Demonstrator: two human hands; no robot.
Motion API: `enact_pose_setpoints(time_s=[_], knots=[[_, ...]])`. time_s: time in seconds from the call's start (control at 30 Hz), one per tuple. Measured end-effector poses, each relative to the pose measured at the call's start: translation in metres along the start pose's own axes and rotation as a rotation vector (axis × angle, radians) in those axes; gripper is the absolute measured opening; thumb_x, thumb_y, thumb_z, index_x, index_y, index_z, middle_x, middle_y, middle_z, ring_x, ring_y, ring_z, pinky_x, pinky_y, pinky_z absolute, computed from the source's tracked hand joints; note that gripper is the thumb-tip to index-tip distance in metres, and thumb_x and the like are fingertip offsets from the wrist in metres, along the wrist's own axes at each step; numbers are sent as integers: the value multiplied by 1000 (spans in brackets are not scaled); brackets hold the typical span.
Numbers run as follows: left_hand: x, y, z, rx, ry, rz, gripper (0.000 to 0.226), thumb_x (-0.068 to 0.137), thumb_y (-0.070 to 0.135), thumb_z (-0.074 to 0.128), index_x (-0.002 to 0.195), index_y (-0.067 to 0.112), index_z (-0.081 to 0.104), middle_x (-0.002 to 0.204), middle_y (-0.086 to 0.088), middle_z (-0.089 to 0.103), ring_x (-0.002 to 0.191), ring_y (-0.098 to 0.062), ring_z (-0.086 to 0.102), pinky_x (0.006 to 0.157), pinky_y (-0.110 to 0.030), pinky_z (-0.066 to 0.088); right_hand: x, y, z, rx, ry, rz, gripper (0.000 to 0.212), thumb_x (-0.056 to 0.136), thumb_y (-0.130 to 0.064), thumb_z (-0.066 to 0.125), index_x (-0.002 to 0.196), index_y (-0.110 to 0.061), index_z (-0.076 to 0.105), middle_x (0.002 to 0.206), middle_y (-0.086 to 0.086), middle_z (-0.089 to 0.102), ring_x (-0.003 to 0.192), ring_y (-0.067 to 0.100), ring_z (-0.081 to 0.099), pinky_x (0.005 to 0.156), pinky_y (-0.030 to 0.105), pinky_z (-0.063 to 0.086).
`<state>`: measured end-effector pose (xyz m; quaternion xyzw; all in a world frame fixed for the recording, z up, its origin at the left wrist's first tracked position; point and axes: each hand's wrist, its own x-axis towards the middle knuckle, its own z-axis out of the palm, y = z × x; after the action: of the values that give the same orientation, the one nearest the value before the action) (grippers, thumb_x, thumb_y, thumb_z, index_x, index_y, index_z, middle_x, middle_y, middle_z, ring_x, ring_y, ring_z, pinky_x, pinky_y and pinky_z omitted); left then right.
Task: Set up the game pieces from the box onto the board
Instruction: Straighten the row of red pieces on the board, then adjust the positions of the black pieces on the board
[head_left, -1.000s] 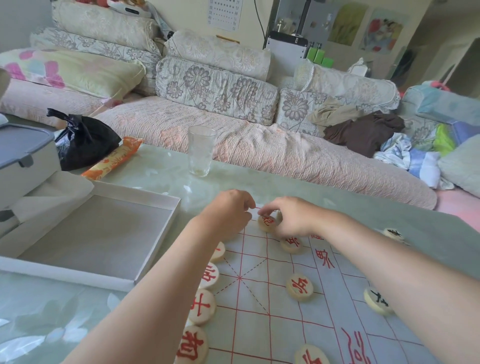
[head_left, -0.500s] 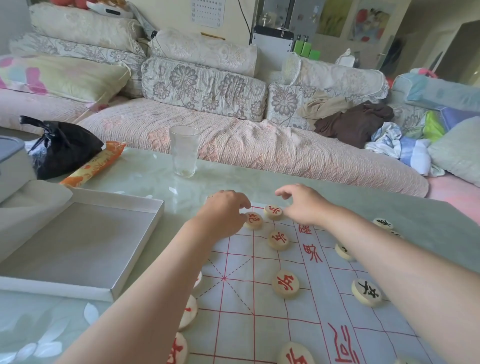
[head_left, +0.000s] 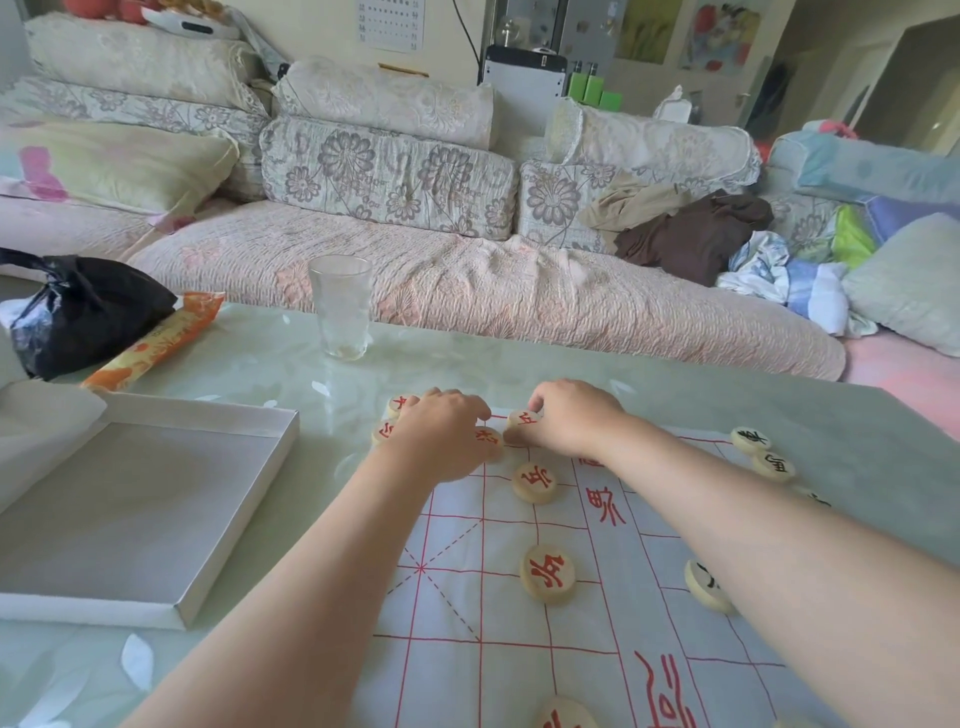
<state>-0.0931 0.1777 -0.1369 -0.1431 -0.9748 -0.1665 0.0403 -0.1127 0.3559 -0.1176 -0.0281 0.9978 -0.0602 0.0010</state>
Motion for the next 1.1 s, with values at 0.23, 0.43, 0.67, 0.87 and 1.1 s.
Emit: enact_pose_setpoints(time_s=[0.23, 0.43, 0.67, 0.87, 1.1], knots=[[1, 2, -1, -55, -5, 1, 40, 84, 46, 58, 123, 36, 59, 123, 9, 60, 119, -20, 46, 97, -33, 32, 4, 14, 0, 135, -99, -213, 50, 89, -29, 64, 137, -39, 52, 137, -8, 51, 126, 15, 50, 99, 25, 39], [2, 5, 2, -88, 0, -4, 42, 84, 43, 59, 124, 33, 59, 123, 6, 60, 117, -20, 49, 95, -32, 36, 9, 17, 2, 66, -66, -76, 73, 79, -68, 61, 142, -32, 48, 135, -2, 50, 126, 21, 50, 103, 36, 42], [4, 2, -2, -15, -28, -3, 47, 84, 50, 58, 127, 32, 55, 124, 9, 60, 119, -20, 47, 95, -33, 28, 11, 16, 9, 142, -14, -173, 48, 91, -42, 61, 137, -31, 54, 132, -2, 53, 124, 19, 52, 104, 34, 41], [1, -2, 2, -42, -27, -6, 47, 83, 50, 58, 125, 30, 58, 123, 6, 61, 117, -22, 50, 101, -35, 36, 12, 16, 11, 178, -7, -149, 53, 88, -44, 66, 137, -29, 53, 132, -2, 52, 123, 17, 52, 104, 31, 40], [-1, -1, 3, -42, -3, 1, 43, 83, 49, 58, 121, 29, 61, 119, 3, 63, 114, -23, 51, 99, -35, 37, 9, 14, 10, 167, -23, -125, 64, 87, -44, 67, 144, -28, 44, 140, -1, 46, 129, 20, 48, 107, 34, 39]])
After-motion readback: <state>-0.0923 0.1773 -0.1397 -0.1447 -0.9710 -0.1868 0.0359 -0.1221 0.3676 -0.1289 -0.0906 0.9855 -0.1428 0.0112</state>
